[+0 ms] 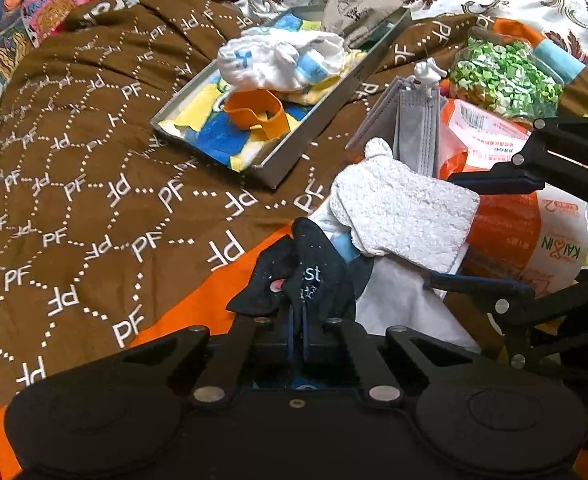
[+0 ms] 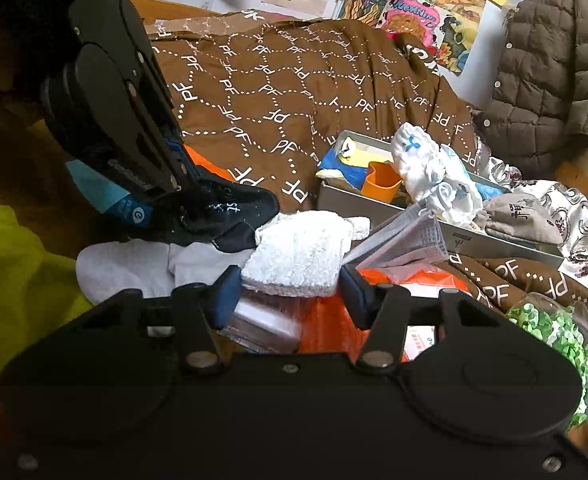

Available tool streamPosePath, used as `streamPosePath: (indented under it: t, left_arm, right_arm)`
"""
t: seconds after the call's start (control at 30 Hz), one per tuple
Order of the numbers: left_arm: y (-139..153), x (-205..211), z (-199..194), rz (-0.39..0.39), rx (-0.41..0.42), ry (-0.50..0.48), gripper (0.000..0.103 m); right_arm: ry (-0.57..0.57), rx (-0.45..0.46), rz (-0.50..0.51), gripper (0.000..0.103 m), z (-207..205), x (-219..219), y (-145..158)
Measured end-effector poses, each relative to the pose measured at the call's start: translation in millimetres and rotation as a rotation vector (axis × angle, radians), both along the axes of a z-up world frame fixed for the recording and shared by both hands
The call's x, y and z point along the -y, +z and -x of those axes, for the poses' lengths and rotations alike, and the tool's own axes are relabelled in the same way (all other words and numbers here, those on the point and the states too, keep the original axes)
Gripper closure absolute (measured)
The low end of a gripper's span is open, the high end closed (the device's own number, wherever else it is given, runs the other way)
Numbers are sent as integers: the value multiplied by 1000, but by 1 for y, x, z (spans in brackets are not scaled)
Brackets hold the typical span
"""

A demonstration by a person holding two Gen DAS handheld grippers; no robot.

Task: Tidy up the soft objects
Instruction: 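Grasp the black sock with the left tool while the right tool grasps the white towel, then carry the black sock and white towel over the metal tray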

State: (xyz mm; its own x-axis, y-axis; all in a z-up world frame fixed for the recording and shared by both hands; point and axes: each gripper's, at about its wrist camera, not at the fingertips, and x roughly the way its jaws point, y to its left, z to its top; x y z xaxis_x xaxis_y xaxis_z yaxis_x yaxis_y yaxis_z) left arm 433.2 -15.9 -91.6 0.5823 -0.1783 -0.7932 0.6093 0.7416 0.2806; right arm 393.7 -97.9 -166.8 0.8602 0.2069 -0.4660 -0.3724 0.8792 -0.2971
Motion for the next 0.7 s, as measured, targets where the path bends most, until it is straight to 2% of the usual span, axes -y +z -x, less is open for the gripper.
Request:
streamPosePath:
  t: [0.27, 0.47, 0.63, 0.7]
  left_arm:
    - [15, -1, 4, 31, 66, 58, 101]
    - [39, -4, -7, 104, 155, 123, 101]
    - [58, 0, -18, 162, 239, 122, 101]
    - [68, 5, -25, 199, 277, 122, 101]
  right_arm:
    - [-2, 47, -16, 59, 8, -4, 6]
    - [-9, 109, -28, 59, 15, -3, 12]
    - [-32, 182, -41, 59, 17, 2, 24]
    - [-50, 185, -44, 59, 17, 5, 30]
